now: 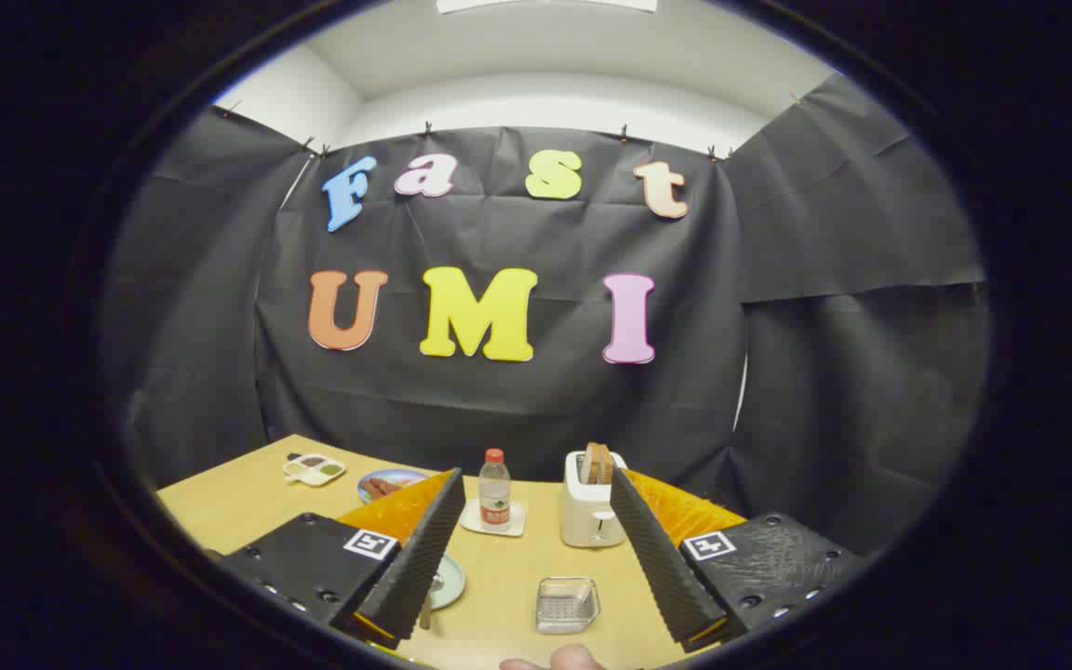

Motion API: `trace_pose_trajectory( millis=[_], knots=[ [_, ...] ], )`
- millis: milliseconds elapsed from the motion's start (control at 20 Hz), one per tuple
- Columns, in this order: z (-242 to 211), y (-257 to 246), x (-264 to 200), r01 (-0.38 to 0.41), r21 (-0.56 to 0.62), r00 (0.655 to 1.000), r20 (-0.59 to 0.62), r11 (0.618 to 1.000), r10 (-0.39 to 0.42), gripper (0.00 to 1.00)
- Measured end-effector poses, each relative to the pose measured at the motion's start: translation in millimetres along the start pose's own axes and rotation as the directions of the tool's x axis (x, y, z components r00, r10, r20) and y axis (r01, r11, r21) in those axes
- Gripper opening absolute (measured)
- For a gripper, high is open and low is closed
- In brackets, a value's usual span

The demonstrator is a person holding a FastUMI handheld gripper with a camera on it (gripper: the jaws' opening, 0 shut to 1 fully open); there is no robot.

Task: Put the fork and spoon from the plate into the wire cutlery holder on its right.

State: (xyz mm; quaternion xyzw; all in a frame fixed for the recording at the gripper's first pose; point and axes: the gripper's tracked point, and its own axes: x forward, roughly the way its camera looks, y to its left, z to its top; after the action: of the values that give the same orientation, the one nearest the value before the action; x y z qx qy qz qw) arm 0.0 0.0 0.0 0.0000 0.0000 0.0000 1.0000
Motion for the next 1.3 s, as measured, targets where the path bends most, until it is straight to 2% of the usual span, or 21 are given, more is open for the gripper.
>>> trace_pose_trajectory(
  millis=[250,650,800,950,1050,1150,1300],
  knots=[
    [3,4,-4,-0.011,0.012,1.0,-0.005,1.0,0.011,0.95],
    [6,24,1,-0.093,-0.009,0.995,-0.048,0.996,0.092,0.95],
    [-10,36,8,-0.13,-0.017,0.985,-0.114,0.991,0.127,0.95],
    [-33,51,16,-0.181,-0.012,0.96,-0.22,0.983,0.174,0.95],
    [-45,63,21,-0.218,-0.017,0.935,-0.291,0.976,0.204,0.95],
    [-63,77,26,-0.269,-0.027,0.891,-0.387,0.963,0.238,0.95],
    [-112,104,27,-0.37,-0.021,0.754,-0.591,0.929,0.287,0.96]
  ],
)
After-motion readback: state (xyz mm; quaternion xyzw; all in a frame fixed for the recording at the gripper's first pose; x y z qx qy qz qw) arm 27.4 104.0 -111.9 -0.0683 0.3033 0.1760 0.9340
